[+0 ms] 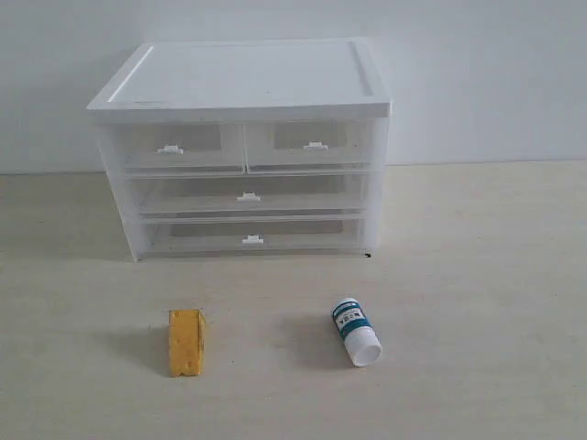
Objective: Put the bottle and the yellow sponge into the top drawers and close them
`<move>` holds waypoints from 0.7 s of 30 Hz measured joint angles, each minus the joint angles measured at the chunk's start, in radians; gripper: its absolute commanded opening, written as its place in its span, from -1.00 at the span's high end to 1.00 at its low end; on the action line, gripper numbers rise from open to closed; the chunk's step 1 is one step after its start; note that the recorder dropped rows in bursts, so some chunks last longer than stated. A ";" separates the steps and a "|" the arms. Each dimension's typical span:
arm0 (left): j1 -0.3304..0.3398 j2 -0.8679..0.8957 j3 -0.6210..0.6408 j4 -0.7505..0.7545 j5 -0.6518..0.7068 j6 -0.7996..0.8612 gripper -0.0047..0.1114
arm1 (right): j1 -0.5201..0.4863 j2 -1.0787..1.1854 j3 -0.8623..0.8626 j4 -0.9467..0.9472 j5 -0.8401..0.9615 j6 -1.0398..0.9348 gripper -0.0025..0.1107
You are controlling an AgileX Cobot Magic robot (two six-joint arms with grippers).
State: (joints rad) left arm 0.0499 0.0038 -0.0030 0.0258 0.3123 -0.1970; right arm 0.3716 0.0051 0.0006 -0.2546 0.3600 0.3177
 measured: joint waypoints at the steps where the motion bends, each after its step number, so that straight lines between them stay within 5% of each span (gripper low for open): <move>1: 0.000 0.000 0.000 -0.026 0.002 -0.016 0.85 | 0.000 0.000 0.000 0.000 0.000 0.000 0.96; 9: 0.000 0.000 0.000 -0.620 0.038 -0.280 0.85 | 0.000 0.000 0.000 0.000 0.000 0.000 0.96; 21: 0.000 0.000 0.000 -0.717 -0.002 -0.293 0.85 | 0.000 0.000 0.000 0.000 0.000 0.000 0.96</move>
State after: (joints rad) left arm 0.0499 0.0038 -0.0030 -0.6915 0.3102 -0.4898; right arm 0.3716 0.0051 0.0006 -0.2546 0.3600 0.3177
